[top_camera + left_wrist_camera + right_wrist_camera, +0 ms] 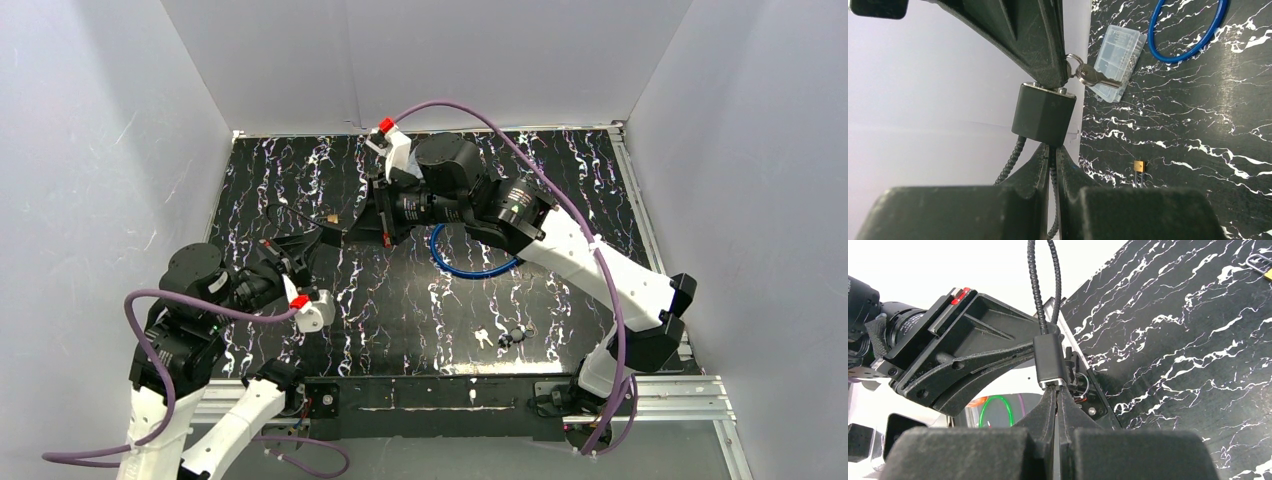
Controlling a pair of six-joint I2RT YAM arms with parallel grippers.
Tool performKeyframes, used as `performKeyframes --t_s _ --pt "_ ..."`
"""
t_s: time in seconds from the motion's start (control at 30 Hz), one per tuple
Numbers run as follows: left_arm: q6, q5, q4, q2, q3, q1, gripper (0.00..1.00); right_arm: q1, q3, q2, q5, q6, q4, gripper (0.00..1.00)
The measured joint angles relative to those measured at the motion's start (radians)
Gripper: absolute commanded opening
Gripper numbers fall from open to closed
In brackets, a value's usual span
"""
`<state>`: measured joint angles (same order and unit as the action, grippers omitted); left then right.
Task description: Unlock with the key
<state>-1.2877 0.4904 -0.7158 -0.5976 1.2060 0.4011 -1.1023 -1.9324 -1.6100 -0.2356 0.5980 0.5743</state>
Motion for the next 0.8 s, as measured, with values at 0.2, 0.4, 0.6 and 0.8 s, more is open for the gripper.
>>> performKeyframes --t_s 0.2,0.4,0.6,0.8 --pt "-0.002 0.023 -0.01 0.017 -0.003 -0.007 0.0 0.001 0.048 0.017 -0.052 -0.004 -0.051 0.01" --pt "0.005 0.026 -0.011 0.014 -0.003 -0.008 0.0 0.007 0.059 0.018 -0.094 -0.008 -0.073 0.3" --pt "0.029 0.067 -0.01 0.012 -0.003 -0.004 0.0 0.004 0.144 0.066 -0.113 -0.019 -0.139 0.49" --pt "0.035 0.123 -0.001 0.026 -0.003 0.007 0.0 0.008 0.248 0.171 -0.069 -0.029 -0.157 0.66"
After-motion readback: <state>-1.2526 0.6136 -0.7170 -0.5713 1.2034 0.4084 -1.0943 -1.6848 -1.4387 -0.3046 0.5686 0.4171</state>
